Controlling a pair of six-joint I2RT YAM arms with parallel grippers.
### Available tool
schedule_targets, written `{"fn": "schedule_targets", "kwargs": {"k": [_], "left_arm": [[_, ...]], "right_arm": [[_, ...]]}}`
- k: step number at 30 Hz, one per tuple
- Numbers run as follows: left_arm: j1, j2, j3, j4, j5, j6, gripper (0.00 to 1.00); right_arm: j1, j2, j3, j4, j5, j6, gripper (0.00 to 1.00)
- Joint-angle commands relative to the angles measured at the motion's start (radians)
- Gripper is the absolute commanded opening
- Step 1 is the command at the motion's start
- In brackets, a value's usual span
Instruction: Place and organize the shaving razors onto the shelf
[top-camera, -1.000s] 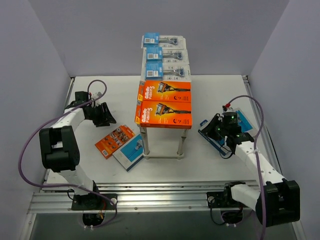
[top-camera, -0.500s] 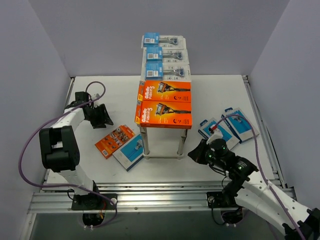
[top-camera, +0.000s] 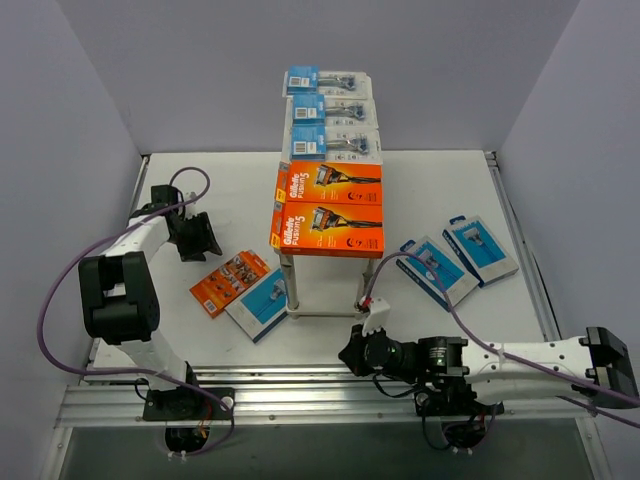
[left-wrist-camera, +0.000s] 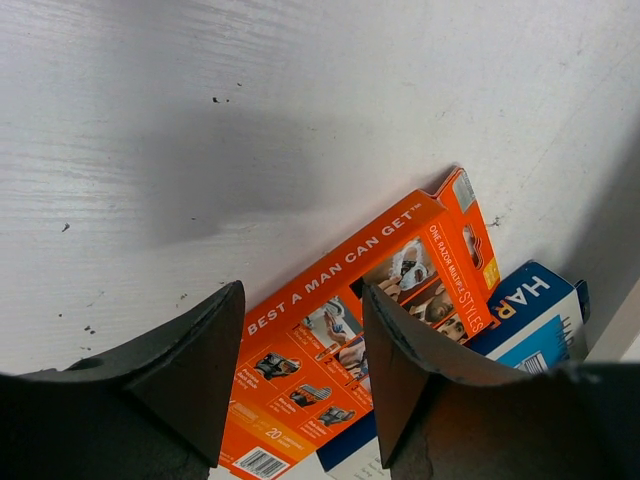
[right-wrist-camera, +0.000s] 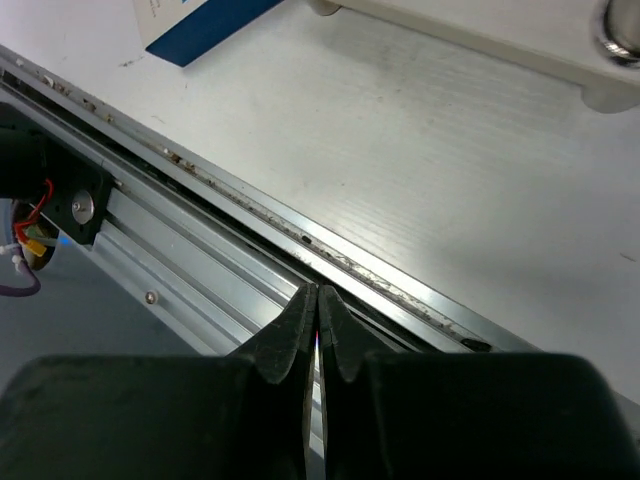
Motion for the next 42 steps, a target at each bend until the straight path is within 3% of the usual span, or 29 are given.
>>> {"fn": "schedule_targets", "kwargs": {"k": [1, 7, 13, 19, 42], "left_arm": [[0.007, 0.009, 0.046, -0.014, -0.019, 0.005, 0.59], [0.004, 0.026, 0.049, -0.02, -0.006, 0.005, 0.59], [-0.001, 0.036, 0.048, -0.023, -0.002, 0.004, 0.59], [-0.004, 0.05, 0.052, -0.029, -0.003, -0.001, 0.59], [-0.036, 0.069, 0.052, -0.034, 0.024, -0.013, 0.6]], "right_arm": [[0.099, 0.1, 0.041, 0.13, 0.173, 0.021, 0.0], [0.217, 0.376, 0.202, 0.137, 0.314, -0.066, 0.0], [0.225, 0.635, 0.402, 0.175, 0.363, -0.166, 0.0], [0.211, 0.792, 0.546, 0.19, 0.377, -0.255, 0.0], [0.038, 1.056, 0.65, 0.332, 0.219, -0.411, 0.0]]}}
